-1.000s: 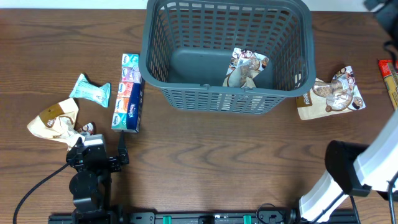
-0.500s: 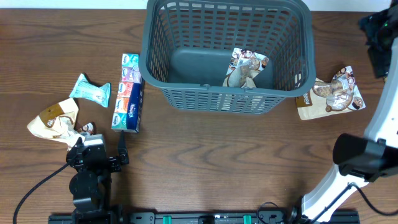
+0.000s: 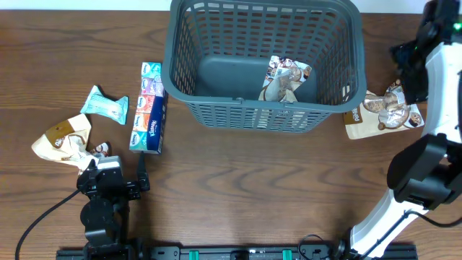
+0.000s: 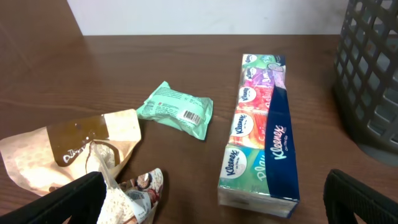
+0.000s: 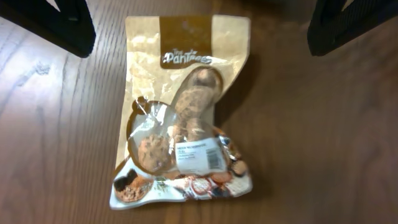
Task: Pack container
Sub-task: 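Move the right gripper back to the remaining mushroom pouch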
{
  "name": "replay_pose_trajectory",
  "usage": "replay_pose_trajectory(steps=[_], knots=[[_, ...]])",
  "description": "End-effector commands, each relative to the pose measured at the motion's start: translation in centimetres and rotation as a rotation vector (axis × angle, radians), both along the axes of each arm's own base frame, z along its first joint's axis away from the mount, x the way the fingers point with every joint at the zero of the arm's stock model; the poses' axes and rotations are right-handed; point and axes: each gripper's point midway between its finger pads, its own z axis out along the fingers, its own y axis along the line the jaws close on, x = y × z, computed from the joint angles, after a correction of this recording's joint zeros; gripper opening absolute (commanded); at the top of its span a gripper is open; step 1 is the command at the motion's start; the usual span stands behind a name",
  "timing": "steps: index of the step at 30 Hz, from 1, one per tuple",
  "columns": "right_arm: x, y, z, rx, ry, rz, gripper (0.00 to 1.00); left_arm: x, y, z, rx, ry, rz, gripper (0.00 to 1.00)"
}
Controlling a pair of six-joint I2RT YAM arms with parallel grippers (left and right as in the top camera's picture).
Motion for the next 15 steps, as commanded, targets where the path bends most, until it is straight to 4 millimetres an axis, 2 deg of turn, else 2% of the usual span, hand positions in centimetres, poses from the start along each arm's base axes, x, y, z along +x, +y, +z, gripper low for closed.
replay_pose_trajectory(steps=[1,6,15], knots=[[-0.4,-0.2,-2.2,-0.015,0.032,0.039,0.99,-0.1,0.0,-1.1,-0.004,0.031,-0.002,0.99],[-0.1,-0.3,-5.0,-0.038,0.052,0.126,0.99,-0.1,0.0,-1.1,-0.004,0.031,-0.002,0.99],[-1.0,-0.5,-10.3,-0.013,0.052,0.125,0.99,-0.1,0.0,-1.1,-0.004,0.031,-0.002,0.99]])
